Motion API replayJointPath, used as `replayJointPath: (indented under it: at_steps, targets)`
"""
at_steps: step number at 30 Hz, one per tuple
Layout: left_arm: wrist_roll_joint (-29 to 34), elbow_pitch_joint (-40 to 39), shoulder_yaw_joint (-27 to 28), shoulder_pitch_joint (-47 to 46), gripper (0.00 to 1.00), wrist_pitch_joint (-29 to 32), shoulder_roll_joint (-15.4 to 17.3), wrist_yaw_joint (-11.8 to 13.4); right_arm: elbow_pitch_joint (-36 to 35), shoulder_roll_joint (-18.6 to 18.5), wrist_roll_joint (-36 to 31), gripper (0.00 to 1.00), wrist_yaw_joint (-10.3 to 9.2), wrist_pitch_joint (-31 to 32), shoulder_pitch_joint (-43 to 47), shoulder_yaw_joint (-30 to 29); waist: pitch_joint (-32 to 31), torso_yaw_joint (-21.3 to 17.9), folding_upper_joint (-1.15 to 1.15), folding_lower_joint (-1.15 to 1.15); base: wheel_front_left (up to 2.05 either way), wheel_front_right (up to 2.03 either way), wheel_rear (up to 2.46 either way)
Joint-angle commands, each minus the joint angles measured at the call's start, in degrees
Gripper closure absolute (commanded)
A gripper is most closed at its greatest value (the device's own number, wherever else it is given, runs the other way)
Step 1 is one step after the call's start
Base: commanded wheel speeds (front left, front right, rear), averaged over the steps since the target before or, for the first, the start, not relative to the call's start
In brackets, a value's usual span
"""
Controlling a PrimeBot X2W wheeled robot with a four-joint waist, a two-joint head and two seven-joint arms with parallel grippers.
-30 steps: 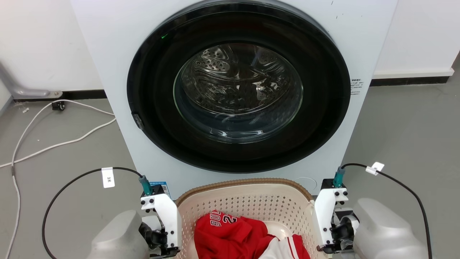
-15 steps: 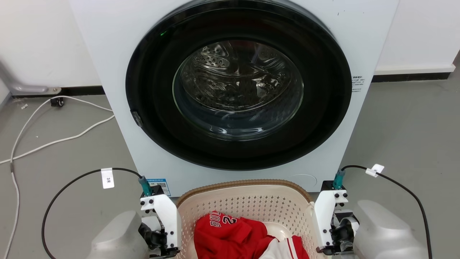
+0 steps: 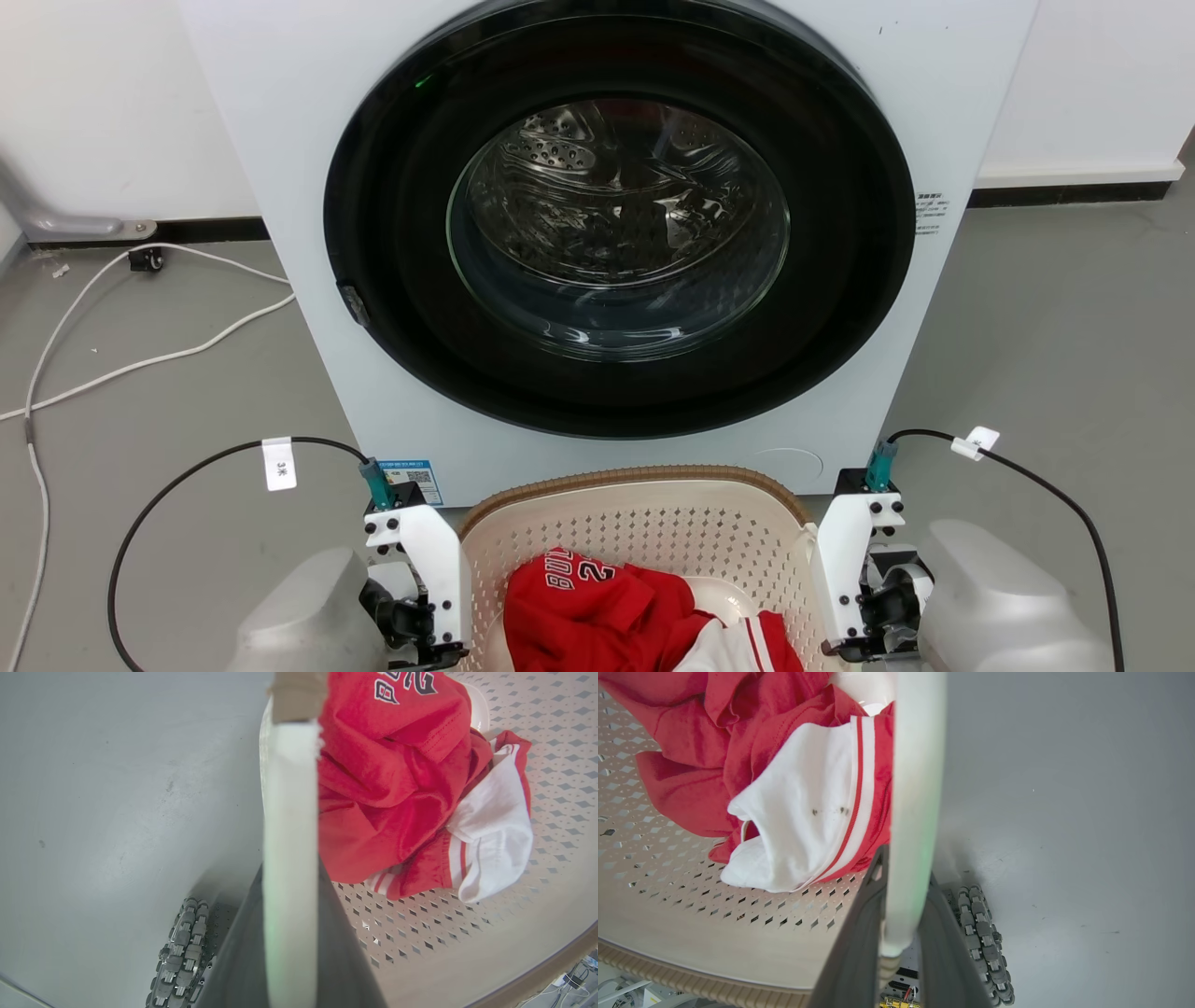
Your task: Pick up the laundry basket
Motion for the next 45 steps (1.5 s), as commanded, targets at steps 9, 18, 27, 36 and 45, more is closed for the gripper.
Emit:
replayJointPath:
  at_steps: [9, 18, 27, 36, 45]
  targets:
    - [-1.58, -1.32, -0.16, -0.47, 1.0, -0.33, -3.03, -0.98, -1.07, 2.54, 1.19, 1.0, 0.8, -0.55, -1.34, 0.35, 0.22, 0.04, 0.0, 0.0, 0.0, 0.0, 0.0]
    - [-2.23, -1.12, -0.62, -0.56, 1.0, -0.07, -3.23, -0.98, -1.02, 2.57, 1.51, 1.0, 0.81, -0.83, -1.35, 0.6, 0.33, 0.22, 0.0, 0.0, 0.0, 0.0, 0.0]
    - [-2.67, -1.09, -1.14, -0.47, 1.0, -0.33, -3.14, -0.98, -1.01, 2.59, 1.78, 1.0, 0.81, -1.18, -1.38, 0.8, 0.51, 0.21, 0.0, 0.0, 0.0, 0.0, 0.0]
    - [-2.93, -1.25, -1.7, -0.48, 1.0, -0.47, -3.02, -0.99, -1.02, 2.61, 2.28, 1.0, 0.81, -1.27, -1.29, 0.94, 0.54, 0.22, 0.0, 0.0, 0.0, 0.0, 0.0]
    - [-3.61, -1.23, -1.92, -0.56, 1.0, -0.7, -3.06, -1.0, -1.03, 2.63, 2.31, 1.0, 0.81, -1.27, -1.35, 0.98, 0.63, 0.26, 0.0, 0.0, 0.0, 0.0, 0.0]
